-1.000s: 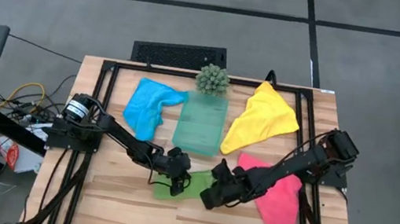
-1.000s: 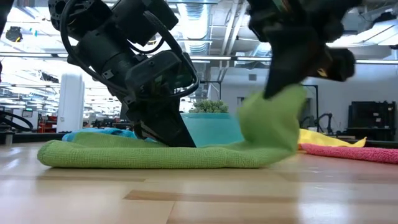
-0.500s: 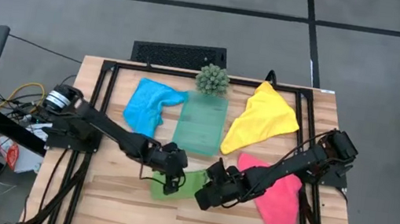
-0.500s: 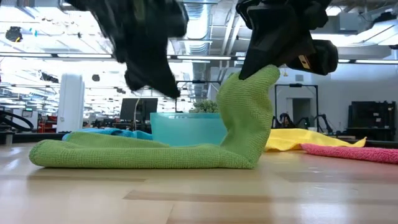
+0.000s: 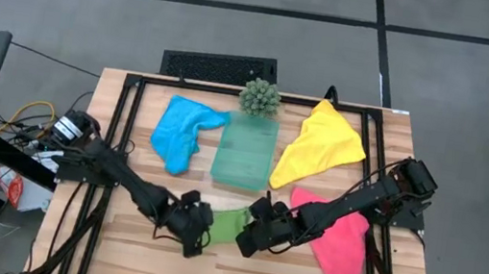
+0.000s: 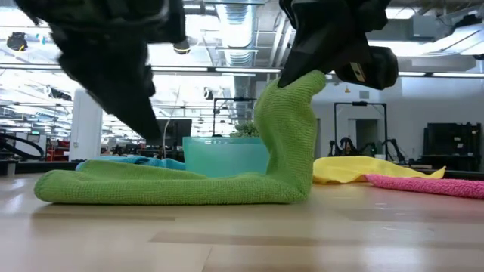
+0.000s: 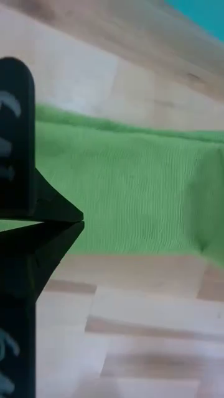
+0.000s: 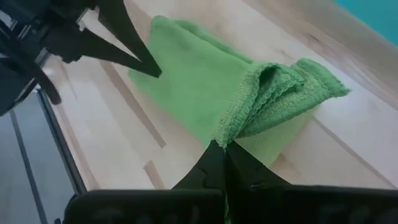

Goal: Fold microfiber towels
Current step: Fold the green micro fiber cloth

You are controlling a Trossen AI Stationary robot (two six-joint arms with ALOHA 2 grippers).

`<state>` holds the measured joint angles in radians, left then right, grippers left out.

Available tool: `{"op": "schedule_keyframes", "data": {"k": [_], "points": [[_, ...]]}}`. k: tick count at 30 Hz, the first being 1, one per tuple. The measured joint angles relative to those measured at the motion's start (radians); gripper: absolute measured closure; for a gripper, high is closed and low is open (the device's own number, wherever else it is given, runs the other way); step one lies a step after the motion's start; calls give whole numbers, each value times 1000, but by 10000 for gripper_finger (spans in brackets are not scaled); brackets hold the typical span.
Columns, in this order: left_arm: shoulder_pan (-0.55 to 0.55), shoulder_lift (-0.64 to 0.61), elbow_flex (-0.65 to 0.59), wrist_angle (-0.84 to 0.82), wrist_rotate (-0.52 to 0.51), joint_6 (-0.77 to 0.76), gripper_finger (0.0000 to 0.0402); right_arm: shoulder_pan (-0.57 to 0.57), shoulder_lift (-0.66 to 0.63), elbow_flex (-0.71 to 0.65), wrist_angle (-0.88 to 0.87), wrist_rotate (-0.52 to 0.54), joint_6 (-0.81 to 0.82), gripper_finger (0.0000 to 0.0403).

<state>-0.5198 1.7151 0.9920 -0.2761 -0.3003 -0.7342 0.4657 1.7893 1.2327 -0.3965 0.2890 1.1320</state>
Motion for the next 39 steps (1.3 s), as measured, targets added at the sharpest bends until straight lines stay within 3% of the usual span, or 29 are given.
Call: {"op": "schedule_keyframes", "data": {"k": [8, 14, 32, 39], "points": [[-79, 6, 0, -97, -100, -166, 402, -9, -1, 0, 83, -21, -43, 390], [-117, 50, -25, -99, -99, -244, 401, -11, -2, 0, 106, -25, -67, 390], [-10, 213, -24, 318, -70, -142, 402, 7, -2, 32, 93, -32, -99, 390], [44, 210, -26, 353, -74, -93, 402, 6, -3, 44, 98, -33, -155, 388]]}}
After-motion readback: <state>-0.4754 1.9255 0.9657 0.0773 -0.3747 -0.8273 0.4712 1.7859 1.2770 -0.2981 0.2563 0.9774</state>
